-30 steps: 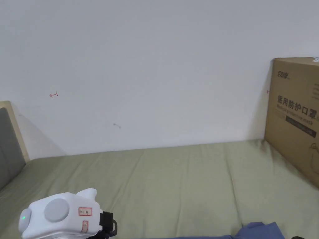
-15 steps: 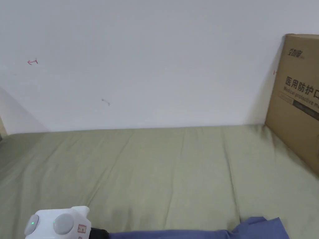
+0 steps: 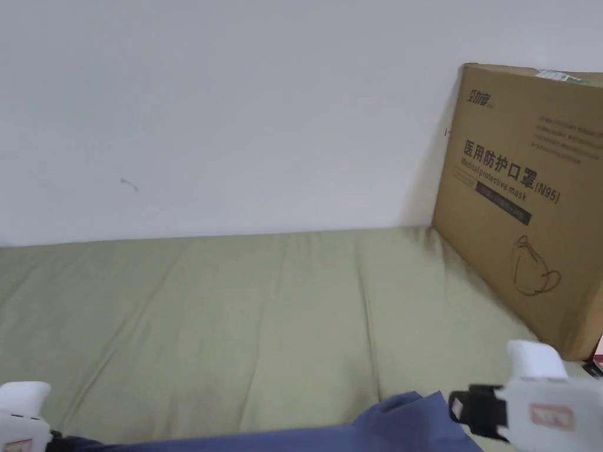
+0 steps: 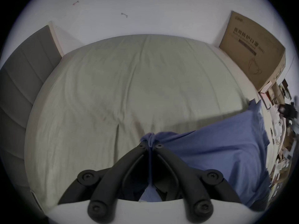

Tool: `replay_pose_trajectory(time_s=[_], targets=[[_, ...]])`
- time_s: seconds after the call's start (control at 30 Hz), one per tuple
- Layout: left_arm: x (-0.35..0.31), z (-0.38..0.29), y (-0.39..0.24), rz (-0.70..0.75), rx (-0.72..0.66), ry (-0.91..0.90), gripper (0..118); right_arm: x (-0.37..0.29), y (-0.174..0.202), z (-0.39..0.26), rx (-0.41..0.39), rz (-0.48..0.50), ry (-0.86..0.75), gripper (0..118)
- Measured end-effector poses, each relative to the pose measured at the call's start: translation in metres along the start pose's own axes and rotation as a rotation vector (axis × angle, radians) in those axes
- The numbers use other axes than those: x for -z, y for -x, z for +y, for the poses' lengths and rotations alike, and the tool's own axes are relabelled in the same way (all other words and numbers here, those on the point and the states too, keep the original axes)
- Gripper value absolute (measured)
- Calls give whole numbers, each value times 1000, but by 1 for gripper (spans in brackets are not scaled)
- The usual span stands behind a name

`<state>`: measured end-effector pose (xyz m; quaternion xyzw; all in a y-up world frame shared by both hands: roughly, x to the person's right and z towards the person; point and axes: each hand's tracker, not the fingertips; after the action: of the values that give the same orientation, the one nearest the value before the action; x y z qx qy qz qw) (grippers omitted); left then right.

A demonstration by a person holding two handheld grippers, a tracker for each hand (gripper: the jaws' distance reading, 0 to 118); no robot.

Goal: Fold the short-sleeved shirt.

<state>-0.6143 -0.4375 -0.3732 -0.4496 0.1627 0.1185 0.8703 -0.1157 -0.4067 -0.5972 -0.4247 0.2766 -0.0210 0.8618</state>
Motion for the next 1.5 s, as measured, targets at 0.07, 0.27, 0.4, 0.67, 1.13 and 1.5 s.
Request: replay_pose_trajectory(time_s=[0.07, 0.27, 0.4, 0.67, 1.13, 1.5], targets=[[-11, -1, 4, -8, -26, 6, 2, 42, -11, 23, 29, -50, 157, 73], [-11, -10, -2, 12, 7, 41, 2, 145, -45, 20, 15, -246, 449, 111], [-5, -14, -4, 25, 28, 65, 2, 135, -29, 1, -128, -250, 375, 84], [-45, -29, -14, 13, -36, -9, 2, 54, -17, 6, -81, -29, 92, 9], [-297, 16, -34, -83, 7, -515, 2, -266, 55, 61, -115, 16, -365, 9], [-357, 119, -39, -16, 25, -625, 2, -304, 99, 184, -236, -55, -527, 9]])
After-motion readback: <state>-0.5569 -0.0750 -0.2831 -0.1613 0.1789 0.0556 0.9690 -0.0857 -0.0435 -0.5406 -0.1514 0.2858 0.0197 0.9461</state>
